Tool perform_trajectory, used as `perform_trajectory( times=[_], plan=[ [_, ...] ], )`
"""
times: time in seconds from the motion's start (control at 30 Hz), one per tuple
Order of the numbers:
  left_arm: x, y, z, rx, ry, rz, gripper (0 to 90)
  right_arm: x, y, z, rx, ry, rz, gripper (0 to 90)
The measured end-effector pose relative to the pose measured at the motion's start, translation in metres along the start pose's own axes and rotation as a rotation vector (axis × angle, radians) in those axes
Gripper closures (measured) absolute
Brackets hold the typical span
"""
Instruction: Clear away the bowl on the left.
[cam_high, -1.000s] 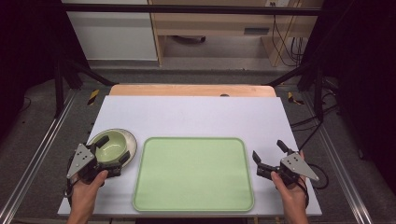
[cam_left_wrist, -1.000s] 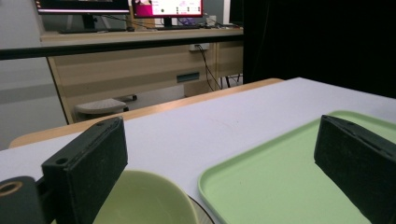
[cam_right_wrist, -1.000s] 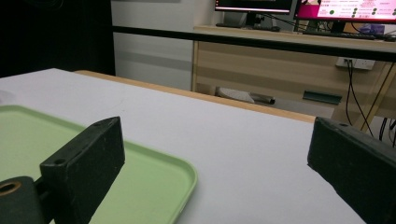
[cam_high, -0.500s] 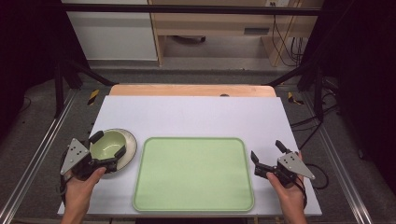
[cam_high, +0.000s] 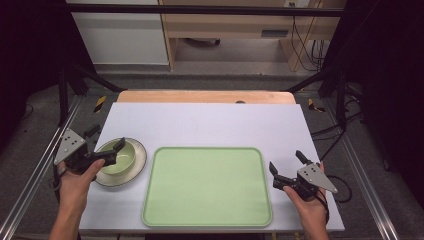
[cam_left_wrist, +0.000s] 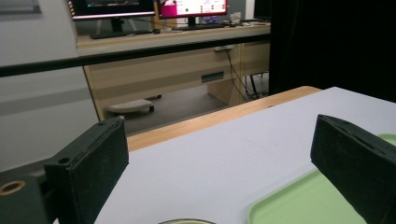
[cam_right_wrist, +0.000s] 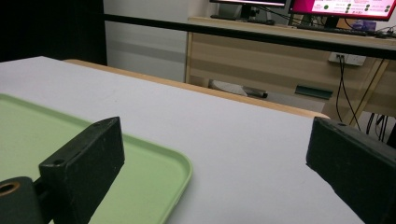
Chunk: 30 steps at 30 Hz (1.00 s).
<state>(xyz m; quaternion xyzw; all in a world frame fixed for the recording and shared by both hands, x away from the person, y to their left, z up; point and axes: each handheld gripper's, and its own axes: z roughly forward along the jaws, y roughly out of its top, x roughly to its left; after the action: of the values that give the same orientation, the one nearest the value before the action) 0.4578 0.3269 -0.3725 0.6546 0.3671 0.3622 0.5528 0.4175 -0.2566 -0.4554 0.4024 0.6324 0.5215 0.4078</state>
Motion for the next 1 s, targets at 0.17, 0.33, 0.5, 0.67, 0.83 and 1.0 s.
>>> perform_trajectory(
  times=[0.17,0.33,0.5,0.67,0.83,1.0],
  plan=[
    [0.008,-0.008,0.001,0.037,0.028,-0.012,4.4,0.001,0.000,0.001,0.002,0.001,-0.005,4.8],
    [0.015,-0.010,-0.004,0.092,0.088,-0.013,5.5,0.002,-0.001,0.002,0.007,0.006,-0.007,4.9],
    [0.019,-0.012,-0.005,0.149,0.115,0.009,5.7,0.002,0.000,0.001,0.013,-0.001,-0.011,5.2],
    [0.024,-0.016,-0.006,0.185,0.124,0.000,6.8,0.001,-0.001,0.001,0.015,-0.002,-0.006,5.2],
    [0.028,-0.021,-0.006,0.234,0.147,-0.001,9.7,0.001,-0.001,0.002,0.017,0.000,-0.004,5.3],
    [0.033,-0.029,-0.004,0.311,0.159,-0.034,10.2,0.002,-0.001,0.002,0.022,0.003,-0.003,5.3]
  ],
)
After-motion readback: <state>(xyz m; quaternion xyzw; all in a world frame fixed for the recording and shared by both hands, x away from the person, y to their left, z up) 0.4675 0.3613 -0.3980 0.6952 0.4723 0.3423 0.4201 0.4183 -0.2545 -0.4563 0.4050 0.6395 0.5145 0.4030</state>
